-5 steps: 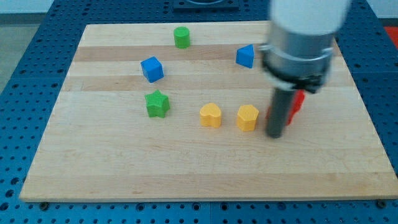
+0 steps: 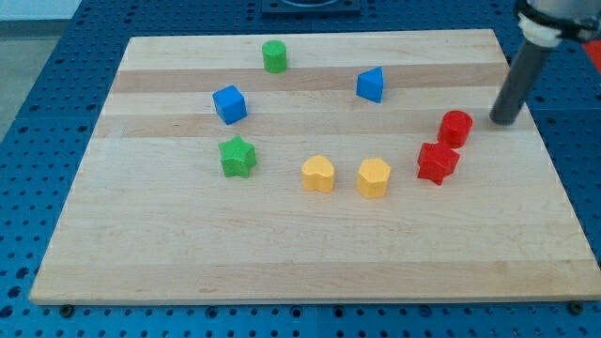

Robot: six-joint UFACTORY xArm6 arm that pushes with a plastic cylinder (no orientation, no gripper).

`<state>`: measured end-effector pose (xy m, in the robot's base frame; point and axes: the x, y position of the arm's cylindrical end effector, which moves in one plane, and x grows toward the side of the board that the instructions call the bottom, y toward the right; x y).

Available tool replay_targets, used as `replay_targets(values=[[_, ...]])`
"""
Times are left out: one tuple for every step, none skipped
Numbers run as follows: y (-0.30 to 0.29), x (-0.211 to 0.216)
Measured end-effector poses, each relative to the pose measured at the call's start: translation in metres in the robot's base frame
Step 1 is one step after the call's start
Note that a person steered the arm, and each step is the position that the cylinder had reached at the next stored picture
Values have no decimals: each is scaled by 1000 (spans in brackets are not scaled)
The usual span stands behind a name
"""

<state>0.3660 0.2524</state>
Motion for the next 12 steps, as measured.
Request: replay_targets(values=[[-50, -9], [-108, -8], [-160, -5], [-162, -36], [-162, -58], [-160, -39], [-83, -60], [-50, -135], [-164, -154], [-269, -141], [-328, -130], [-329, -116]])
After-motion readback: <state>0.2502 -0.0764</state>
